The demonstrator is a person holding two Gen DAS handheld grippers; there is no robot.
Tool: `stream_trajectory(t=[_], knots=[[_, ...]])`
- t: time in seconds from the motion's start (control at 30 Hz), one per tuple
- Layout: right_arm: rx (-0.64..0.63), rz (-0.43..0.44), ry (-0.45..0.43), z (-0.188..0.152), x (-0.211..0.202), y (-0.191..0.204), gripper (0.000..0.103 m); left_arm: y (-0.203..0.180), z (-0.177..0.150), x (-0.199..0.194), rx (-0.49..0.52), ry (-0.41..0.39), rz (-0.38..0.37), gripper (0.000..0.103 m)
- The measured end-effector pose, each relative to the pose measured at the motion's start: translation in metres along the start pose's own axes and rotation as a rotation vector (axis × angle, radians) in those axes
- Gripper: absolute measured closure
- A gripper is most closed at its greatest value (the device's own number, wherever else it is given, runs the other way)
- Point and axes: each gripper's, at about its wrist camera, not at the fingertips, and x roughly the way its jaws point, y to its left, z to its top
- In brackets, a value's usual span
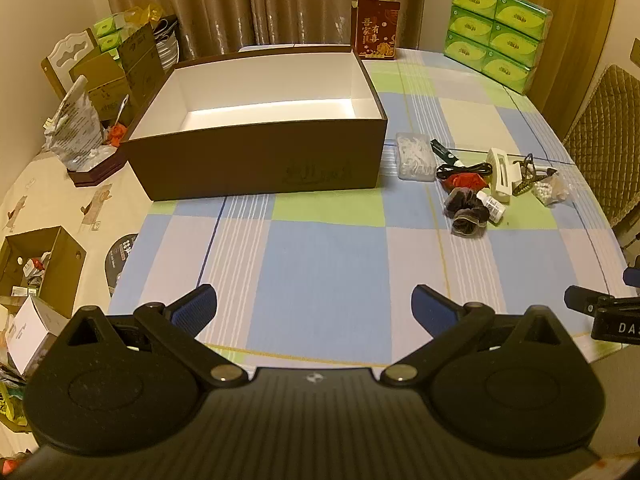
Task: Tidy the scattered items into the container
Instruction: 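Move both tools toward the scattered items beside the brown box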
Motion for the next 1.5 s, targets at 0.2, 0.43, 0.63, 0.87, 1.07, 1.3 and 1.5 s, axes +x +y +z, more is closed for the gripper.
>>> stream_trajectory(t=[0.2,0.43,0.63,0.87,1.07,1.3,1.5], knots=[[0.002,0.001,0.007,0.004,0.004,-0.004,0.002,-0.004,0.008,0.007,0.008,0.008,-0.003,0.001],[0.010,-0.004,0.012,0.006,0.006,-0.010,0.002,-0.011,0.013,0.011,0.021,0.011,-0.010,0.001],[0.009,-0.003,0.013,0.008,0.007,-0.013,0.002,-0.016,0.015,0.014,0.025,0.012,-0.008,0.001],[-0.001,0.009,0.018,0.015,0.012,-0.021,0.002,-0.020,0.016,0.016,0.016,0.018,0.000,0.001],[-0.011,0.020,0.020,0.020,0.017,-0.023,0.002,-0.023,0.019,0.019,0.006,0.024,0.009,0.001],[-0.006,0.045,0.027,0.025,0.027,-0.030,0.002,-0.024,0.020,0.024,-0.011,0.037,0.022,0.001],[0.003,0.057,0.023,0.031,0.031,-0.040,0.002,-0.029,0.023,0.027,-0.014,0.037,0.019,0.001]])
